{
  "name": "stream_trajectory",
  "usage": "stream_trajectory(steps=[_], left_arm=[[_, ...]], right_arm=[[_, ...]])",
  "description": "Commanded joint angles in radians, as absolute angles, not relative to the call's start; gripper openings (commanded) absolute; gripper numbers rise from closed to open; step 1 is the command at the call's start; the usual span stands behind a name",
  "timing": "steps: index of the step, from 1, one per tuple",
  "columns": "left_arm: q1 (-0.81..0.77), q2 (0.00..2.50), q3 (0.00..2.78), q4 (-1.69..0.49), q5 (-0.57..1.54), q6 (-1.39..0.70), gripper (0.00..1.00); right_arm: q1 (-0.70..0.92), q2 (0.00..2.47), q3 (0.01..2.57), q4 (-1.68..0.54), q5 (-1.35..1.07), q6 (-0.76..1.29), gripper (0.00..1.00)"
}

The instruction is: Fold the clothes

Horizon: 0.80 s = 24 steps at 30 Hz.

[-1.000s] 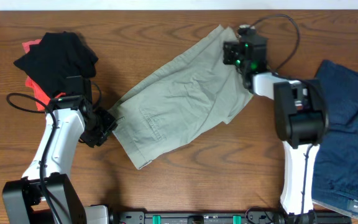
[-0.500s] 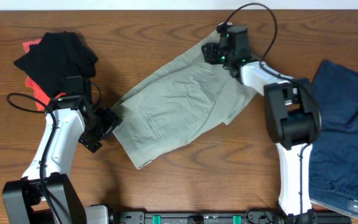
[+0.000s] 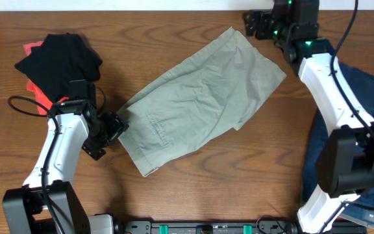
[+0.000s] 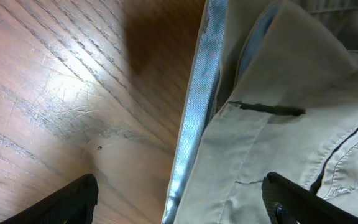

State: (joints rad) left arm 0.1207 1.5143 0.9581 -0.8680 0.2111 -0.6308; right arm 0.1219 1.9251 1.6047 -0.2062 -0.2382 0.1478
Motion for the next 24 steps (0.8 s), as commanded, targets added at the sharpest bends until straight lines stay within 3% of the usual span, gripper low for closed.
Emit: stream_trajectory(steps=[1,7,16,21,24], left_arm=[[0.123,1.517,0.964,-0.874,0.213,-0.620,0.86],[0.123,1.517,0.964,-0.871,0.213,-0.620,0.86],[0.123,1.517,0.964,-0.859,0.213,-0.621,0.86],[0.123,1.517,0.964,-0.859,0.213,-0.621,0.86],[0.123,1.517,0.964,-0.859,0.213,-0.621,0.86]], right_arm=[[0.132,2.020,1.591,-0.211,-0.235,0.140,0.66],[0.136,2.179,1.591,-0.105,-0.236,0.141,0.73],[0.167,2.347,1.591,0.128,-0.213,0.141,0.73],[0.175,2.387,1.591,0.177,-0.137,0.141,0.69],[0.175,2.392,1.591,0.183,-0.116,0.141,0.61]])
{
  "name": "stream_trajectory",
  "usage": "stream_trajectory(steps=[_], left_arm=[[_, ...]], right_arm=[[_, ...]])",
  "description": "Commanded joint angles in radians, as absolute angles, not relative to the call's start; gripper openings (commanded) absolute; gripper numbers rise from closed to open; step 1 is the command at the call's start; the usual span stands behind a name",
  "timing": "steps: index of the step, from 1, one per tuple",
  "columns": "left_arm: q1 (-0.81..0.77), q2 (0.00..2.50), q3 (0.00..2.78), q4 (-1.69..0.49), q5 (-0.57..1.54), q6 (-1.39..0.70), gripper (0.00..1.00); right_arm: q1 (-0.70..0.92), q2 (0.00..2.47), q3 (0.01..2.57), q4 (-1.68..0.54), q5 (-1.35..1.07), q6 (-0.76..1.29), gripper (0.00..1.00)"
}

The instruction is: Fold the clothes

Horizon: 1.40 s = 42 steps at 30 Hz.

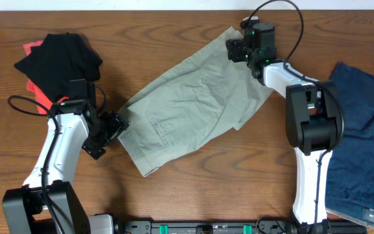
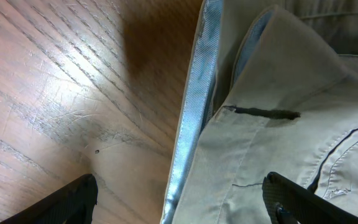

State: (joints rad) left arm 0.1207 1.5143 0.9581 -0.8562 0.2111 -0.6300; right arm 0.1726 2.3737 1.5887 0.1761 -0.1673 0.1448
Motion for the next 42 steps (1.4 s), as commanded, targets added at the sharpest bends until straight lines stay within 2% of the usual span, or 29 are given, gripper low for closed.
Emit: stream_trajectory(steps=[1,5,6,24,25,27,31,35,42], left_arm=[[0.123,1.517,0.964,-0.859,0.213,-0.621,0.86],[0.123,1.517,0.964,-0.855,0.213,-0.621,0.86],[0.123,1.517,0.964,-0.855,0.213,-0.621,0.86],[0.123,1.517,0.964,-0.855,0.213,-0.621,0.86],[0.123,1.517,0.964,-0.855,0.213,-0.621,0.86],[0.123,1.517,0.964,-0.855,0.213,-0.621,0.86],[0.123,1.517,0.964,-0.855,0.213,-0.621,0.86],[0.123,1.517,0.964,-0.855,0.213,-0.621,0.86],[0.123,1.517,0.964,-0.854,0.213,-0.621,0.86]], right_arm=[[0.175,2.392,1.591,0.183,-0.098,0.141,0.53],[0.176,2.392,1.591,0.191,-0.075,0.141,0.04],[0.176,2.392,1.591,0.191,-0.075,0.143,0.01],[0.210,2.178,1.607,0.172,-0.094,0.110,0.02],[0.210,2.184,1.607,0.155,-0.079,0.110,0.06],[0.209,2.202,1.607,0.117,-0.048,0.110,0.32],[0.209,2.266,1.607,0.093,-0.040,0.069,0.68],[0.209,2.337,1.607,0.102,-0.022,0.069,0.74],[0.209,2.403,1.607,0.180,-0.009,0.070,0.73]])
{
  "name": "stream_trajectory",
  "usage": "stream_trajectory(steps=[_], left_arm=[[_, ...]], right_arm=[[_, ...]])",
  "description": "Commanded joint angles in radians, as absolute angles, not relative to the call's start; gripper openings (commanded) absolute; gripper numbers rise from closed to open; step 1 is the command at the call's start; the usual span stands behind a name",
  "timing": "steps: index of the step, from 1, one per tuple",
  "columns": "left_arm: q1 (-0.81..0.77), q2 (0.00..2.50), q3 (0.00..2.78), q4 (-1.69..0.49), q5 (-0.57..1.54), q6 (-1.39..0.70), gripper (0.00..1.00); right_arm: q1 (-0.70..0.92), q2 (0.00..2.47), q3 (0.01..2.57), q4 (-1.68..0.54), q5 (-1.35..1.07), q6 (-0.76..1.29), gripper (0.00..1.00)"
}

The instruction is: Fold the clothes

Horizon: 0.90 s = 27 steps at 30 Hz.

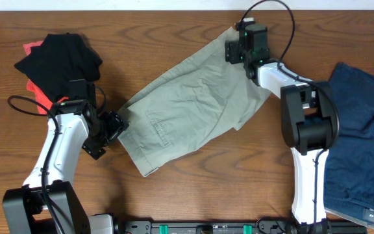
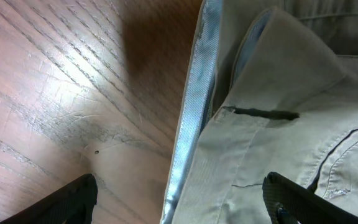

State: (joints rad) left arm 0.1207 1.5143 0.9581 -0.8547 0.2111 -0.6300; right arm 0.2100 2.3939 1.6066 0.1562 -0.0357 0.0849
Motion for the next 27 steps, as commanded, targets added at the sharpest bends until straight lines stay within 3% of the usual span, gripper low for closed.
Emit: stream_trajectory(steps=[1,3,5,7,9,27], left_arm=[[0.123,1.517,0.964,-0.855,0.213,-0.621,0.86],[0.123,1.517,0.964,-0.855,0.213,-0.621,0.86],[0.123,1.517,0.964,-0.855,0.213,-0.621,0.86],[0.123,1.517,0.964,-0.855,0.213,-0.621,0.87],[0.123,1.517,0.964,-0.855,0.213,-0.621,0.87],[0.123,1.517,0.964,-0.855,0.213,-0.621,0.86]], right_arm=[[0.210,2.408,1.607,0.188,0.005,0.070,0.72],[0.210,2.415,1.607,0.200,0.031,0.070,0.65],[0.210,2.415,1.607,0.202,0.043,0.070,0.50],[0.210,2.415,1.607,0.202,0.049,0.073,0.20],[0.210,2.415,1.607,0.207,0.049,0.073,0.01],[0.229,2.216,1.634,0.200,-0.042,0.096,0.01]])
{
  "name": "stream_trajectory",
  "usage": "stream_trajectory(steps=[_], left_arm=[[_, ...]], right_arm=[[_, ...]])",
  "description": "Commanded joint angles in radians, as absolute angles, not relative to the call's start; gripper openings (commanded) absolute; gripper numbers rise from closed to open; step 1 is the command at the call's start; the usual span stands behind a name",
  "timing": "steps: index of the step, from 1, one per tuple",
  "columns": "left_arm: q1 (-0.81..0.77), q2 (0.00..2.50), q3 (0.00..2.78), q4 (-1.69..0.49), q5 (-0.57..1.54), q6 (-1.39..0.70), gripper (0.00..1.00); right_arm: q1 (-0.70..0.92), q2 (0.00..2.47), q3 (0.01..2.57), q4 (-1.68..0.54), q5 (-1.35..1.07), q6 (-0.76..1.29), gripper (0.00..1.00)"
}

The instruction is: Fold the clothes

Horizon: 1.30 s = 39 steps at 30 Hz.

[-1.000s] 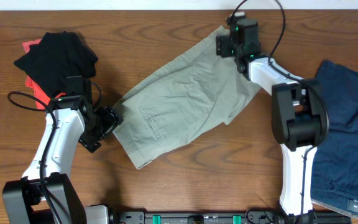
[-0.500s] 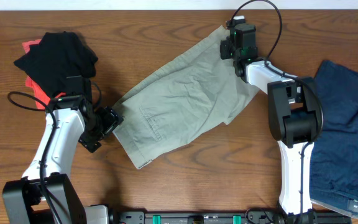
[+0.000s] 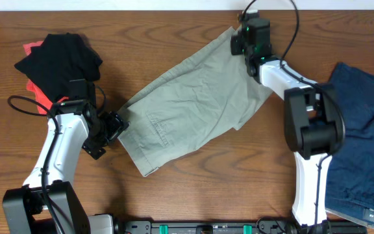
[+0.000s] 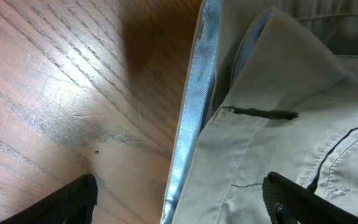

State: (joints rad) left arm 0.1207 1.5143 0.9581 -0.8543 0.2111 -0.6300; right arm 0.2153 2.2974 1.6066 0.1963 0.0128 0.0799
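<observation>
Grey-green shorts (image 3: 193, 104) lie spread on a slant across the middle of the table. My left gripper (image 3: 113, 128) sits at the waistband's near-left corner. In the left wrist view it (image 4: 180, 202) is open, one dark finger (image 4: 67, 202) over bare wood and the other (image 4: 297, 199) over the cloth, astride the light-blue waistband edge (image 4: 194, 106). My right gripper (image 3: 247, 34) rests at the far leg hem of the shorts, its jaws hidden under the wrist.
A black garment (image 3: 60, 58) lies heaped on a red one (image 3: 39, 94) at the back left. Blue denim (image 3: 362, 136) covers the right edge, under the right arm's base. Bare wooden table (image 3: 193, 182) shows in front of the shorts.
My right gripper has shifted slightly towards the back edge at the leg hem. The left gripper and the shorts look unchanged.
At first my right gripper was beyond the shorts' far corner, the arm stretched over the denim. Then it was at the far leg hem, and it has stayed about there since. My left gripper has stayed open astride the waistband corner throughout.
</observation>
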Motion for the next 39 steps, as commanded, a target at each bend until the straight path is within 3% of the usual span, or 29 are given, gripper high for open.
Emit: stream_trajectory(steps=[1,14,15,19,23,39], left_arm=[[0.123,1.517,0.964,-0.855,0.213,-0.621,0.86],[0.123,1.517,0.964,-0.855,0.213,-0.621,0.86],[0.123,1.517,0.964,-0.855,0.213,-0.621,0.86],[0.123,1.517,0.964,-0.855,0.213,-0.621,0.87],[0.123,1.517,0.964,-0.854,0.213,-0.621,0.86],[0.123,1.517,0.964,-0.848,0.213,-0.621,0.87]], right_arm=[[0.234,2.212,1.638,0.199,-0.058,0.096,0.01],[0.260,2.206,1.642,0.182,0.059,0.096,0.01],[0.258,2.211,1.642,0.167,0.076,0.095,0.07],[0.242,2.253,1.642,0.118,0.083,0.061,0.50],[0.226,2.291,1.642,0.101,0.064,0.062,0.58],[0.186,2.436,1.759,0.033,0.048,0.050,0.60]])
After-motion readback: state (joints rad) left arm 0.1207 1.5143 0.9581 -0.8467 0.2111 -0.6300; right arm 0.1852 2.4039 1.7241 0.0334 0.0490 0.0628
